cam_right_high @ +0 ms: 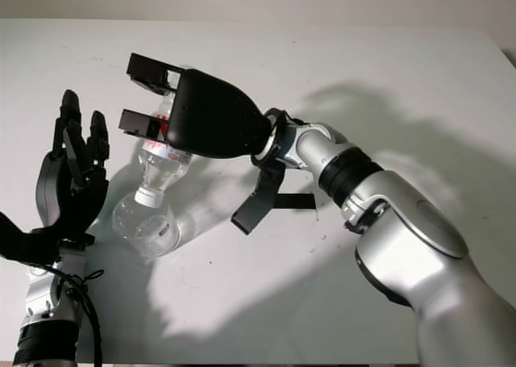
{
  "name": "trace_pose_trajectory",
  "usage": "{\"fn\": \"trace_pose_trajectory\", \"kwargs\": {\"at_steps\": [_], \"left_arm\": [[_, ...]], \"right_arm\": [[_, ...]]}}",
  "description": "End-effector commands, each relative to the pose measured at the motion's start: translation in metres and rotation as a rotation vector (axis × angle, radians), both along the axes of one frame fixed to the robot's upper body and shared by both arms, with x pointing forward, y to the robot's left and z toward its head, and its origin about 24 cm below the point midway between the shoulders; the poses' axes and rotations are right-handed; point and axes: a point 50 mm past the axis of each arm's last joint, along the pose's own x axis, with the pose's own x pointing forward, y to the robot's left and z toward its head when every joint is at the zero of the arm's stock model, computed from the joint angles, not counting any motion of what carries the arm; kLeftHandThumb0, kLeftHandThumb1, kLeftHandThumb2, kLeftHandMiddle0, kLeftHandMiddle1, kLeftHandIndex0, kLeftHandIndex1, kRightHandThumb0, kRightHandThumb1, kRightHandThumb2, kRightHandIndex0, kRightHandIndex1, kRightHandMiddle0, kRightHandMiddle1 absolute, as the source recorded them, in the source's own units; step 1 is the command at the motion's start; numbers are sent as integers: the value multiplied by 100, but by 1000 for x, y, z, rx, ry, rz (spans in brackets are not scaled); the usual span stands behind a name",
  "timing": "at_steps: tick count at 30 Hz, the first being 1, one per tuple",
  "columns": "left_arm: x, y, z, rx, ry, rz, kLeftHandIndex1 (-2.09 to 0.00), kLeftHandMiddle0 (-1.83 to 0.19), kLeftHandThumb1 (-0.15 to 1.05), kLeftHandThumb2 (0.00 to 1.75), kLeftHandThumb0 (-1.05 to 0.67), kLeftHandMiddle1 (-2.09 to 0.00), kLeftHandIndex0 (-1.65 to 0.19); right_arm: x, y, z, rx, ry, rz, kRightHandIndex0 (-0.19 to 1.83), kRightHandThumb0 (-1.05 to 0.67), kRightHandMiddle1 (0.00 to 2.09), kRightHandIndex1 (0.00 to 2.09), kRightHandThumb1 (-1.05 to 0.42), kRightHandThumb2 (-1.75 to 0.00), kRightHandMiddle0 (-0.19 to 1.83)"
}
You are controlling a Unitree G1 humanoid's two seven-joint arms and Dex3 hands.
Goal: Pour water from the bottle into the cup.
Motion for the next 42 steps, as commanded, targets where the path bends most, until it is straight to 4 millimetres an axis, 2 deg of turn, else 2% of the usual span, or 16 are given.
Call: {"fn": "trace_pose_trajectory", "kwargs": {"at_steps": [1,5,7,10,11,12,14,15,18,21,27,30,35,39,42], "left_arm": [[-5,-2,-13,-12,35,3,0,19,105,63,-75,0,19],[-5,-2,-13,-5,35,4,0,19,105,64,-75,0,19],[-5,-1,-13,-8,35,3,0,19,105,63,-75,0,19],[-6,0,-13,-11,34,0,0,19,105,63,-75,0,19],[-6,0,-13,-11,34,1,0,19,105,63,-75,0,19],[-6,0,-13,-10,35,1,0,19,105,63,-75,0,19],[-6,1,-13,-12,35,2,0,19,105,63,-75,0,19],[-7,1,-14,-16,36,1,0,19,105,63,-75,0,19],[-7,1,-14,-23,34,-4,0,19,105,63,-75,0,19],[-7,1,-14,-20,32,-8,0,19,105,64,-74,0,19],[-8,0,-14,-17,40,-3,0,19,105,64,-75,0,19],[-9,-1,-15,-22,42,-7,0,19,105,64,-75,0,19],[-10,-2,-16,-23,49,-2,0,19,105,64,-75,0,19],[-10,-2,-16,-13,48,-2,0,19,105,64,-75,0,19],[-9,-1,-16,-11,48,-3,0,19,105,64,-75,0,19]], "right_arm": [[-2,4,11,15,-27,30,110,-50,126,209,-95,-6,61],[-1,3,10,69,27,25,111,-51,127,209,-93,-5,62],[2,0,9,132,91,2,116,-51,134,209,-94,-5,73],[6,-4,9,197,205,-26,119,-49,164,209,-99,-6,77],[8,-7,9,242,282,-37,120,-47,184,209,-101,-6,78],[9,-9,9,274,337,-41,122,-44,199,209,-103,-13,97],[12,-14,10,370,438,-49,124,-42,207,209,-104,-19,112],[13,-16,10,407,493,-49,125,-42,208,209,-105,-22,117],[21,-26,7,556,817,-62,131,-39,209,209,-105,-30,116],[29,-39,2,730,1177,-5,130,-37,209,209,-105,-37,101],[33,-65,-11,864,1555,36,118,-38,209,209,-105,-40,98],[28,-78,-17,877,1722,30,110,-38,209,209,-105,-42,86],[14,-99,-30,886,1863,37,104,-38,209,209,-105,-40,73],[3,-115,-37,941,1897,-4,104,-41,209,209,-105,-37,74],[-6,-122,-38,963,1880,-20,112,-40,209,209,-105,-38,78]]}}
